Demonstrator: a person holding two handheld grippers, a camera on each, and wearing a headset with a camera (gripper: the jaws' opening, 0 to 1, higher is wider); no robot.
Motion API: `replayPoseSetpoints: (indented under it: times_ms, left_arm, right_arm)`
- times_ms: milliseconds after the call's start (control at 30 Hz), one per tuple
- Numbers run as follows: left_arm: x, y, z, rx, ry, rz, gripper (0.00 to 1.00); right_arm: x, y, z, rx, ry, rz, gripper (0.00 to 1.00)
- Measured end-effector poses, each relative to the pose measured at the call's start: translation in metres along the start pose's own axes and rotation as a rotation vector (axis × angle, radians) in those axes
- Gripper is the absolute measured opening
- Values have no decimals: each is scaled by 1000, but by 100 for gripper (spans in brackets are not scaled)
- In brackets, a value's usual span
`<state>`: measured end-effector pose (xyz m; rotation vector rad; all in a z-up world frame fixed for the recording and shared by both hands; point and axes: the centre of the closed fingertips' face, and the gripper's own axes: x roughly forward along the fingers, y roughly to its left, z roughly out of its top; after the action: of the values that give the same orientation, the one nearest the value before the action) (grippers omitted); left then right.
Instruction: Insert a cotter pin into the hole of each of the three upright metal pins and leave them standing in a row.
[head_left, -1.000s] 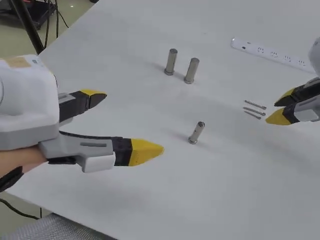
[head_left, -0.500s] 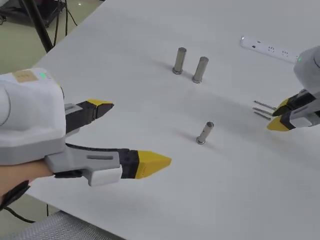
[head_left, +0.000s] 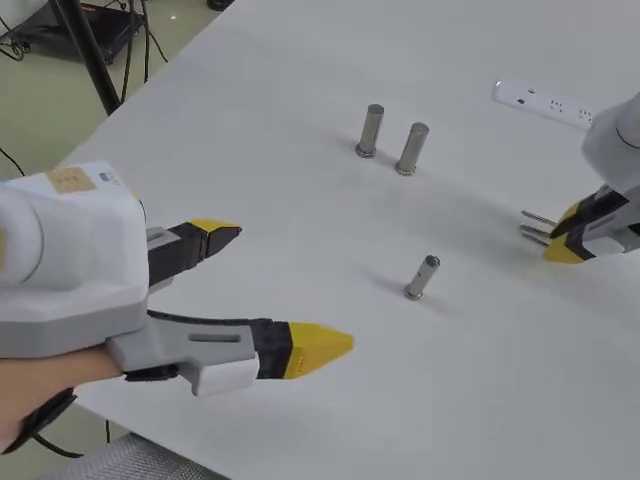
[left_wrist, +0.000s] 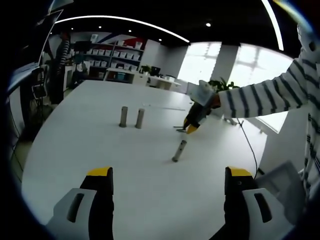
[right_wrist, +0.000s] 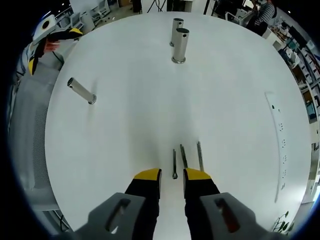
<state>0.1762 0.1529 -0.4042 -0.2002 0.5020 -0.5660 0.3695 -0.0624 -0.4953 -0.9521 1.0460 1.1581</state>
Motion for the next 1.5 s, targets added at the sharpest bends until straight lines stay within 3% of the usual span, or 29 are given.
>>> replayPoseSetpoints:
  times_ms: [267, 633, 667, 700, 733, 933, 1200, 1300, 1500]
  left_arm:
    - [4, -1, 0, -10, -3, 2, 90]
    - [4, 4, -2, -10, 4, 12, 90]
    - [4, 5, -1, -9, 3, 15, 90]
    - [4, 5, -1, -9, 2, 16, 90]
    - [4, 5, 0, -8, 0, 18, 90]
    - [1, 4, 5, 2, -14, 18, 89]
    - [0, -3, 7, 20, -12, 5, 89]
    - [0, -4, 7, 14, -7, 0, 89]
    - [1, -10, 12, 28, -14, -15, 89]
  right_arm:
    - [5, 2, 1, -35, 38, 39, 7]
    - [4, 6, 1, -96, 66, 12, 1]
    - [4, 6, 1, -107, 70, -2, 0]
    - [4, -2, 1, -122, 74, -60, 0]
    - [4, 4, 0, -135, 77, -31, 0]
    - [4, 1, 0, -118, 88, -50, 0]
    - [4, 0, 0, -80, 63, -73, 0]
    - [3, 4, 1, -68, 60, -60, 0]
    - [-12, 11, 10, -75, 14, -76, 0]
